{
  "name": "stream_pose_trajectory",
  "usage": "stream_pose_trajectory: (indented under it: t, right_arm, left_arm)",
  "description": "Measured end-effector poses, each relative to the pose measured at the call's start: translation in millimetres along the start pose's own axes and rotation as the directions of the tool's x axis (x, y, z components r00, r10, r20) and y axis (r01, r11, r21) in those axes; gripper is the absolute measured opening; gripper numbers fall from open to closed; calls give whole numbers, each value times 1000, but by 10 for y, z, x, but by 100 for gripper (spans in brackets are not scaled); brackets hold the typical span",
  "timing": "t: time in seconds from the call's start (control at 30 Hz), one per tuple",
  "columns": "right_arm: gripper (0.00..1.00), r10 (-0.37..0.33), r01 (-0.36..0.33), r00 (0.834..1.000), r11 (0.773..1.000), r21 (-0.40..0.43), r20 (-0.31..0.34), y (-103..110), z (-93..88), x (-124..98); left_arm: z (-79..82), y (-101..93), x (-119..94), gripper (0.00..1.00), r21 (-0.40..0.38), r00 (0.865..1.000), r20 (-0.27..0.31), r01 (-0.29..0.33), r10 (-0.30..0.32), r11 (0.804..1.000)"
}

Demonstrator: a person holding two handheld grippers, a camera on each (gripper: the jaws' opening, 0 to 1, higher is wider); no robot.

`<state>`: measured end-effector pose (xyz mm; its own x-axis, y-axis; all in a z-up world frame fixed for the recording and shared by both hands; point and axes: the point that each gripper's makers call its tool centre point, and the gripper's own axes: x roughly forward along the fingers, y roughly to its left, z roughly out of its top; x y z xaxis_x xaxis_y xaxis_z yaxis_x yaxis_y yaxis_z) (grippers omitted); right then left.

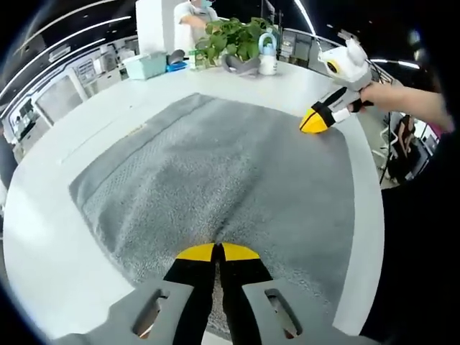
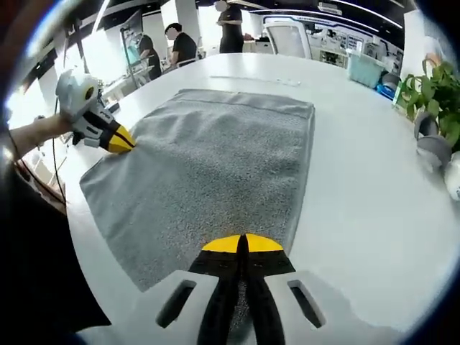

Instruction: Fold the towel on the table until its edges align and the towel forms a compact rectangular stack.

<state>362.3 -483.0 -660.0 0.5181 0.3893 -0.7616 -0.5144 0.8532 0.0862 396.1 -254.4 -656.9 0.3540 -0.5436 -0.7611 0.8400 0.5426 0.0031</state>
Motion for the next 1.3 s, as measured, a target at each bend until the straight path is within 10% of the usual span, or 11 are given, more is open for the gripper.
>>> stream_pose_trajectory:
  t: [0.67, 0.83, 0.97, 1.1, 1.3]
  right_arm:
    - [0, -8, 9, 998, 1000, -22, 62, 141, -69, -66]
    - [0, -45, 76, 989, 972, -220, 141, 190, -58, -194]
    - [0, -19, 53, 987, 976, -212, 161, 299, -120, -387]
    - [12, 26, 7, 994, 957, -290, 109, 467, -276, -565]
    - [12, 26, -39, 999, 885, -464, -35, 586, -577, -679]
  left_arm:
    - [-11, 14, -41, 4, -79, 998, 62, -5, 10, 997]
    - [-198, -119, -307, 16, 189, 997, 21, -71, 68, 979]
    - [-448, -443, -492, 17, 151, 999, 33, 30, -35, 988]
    - [-546, -458, -709, 16, 243, 997, 62, -61, 47, 968]
    - [-655, -665, -844, 20, 296, 999, 30, 10, -19, 955]
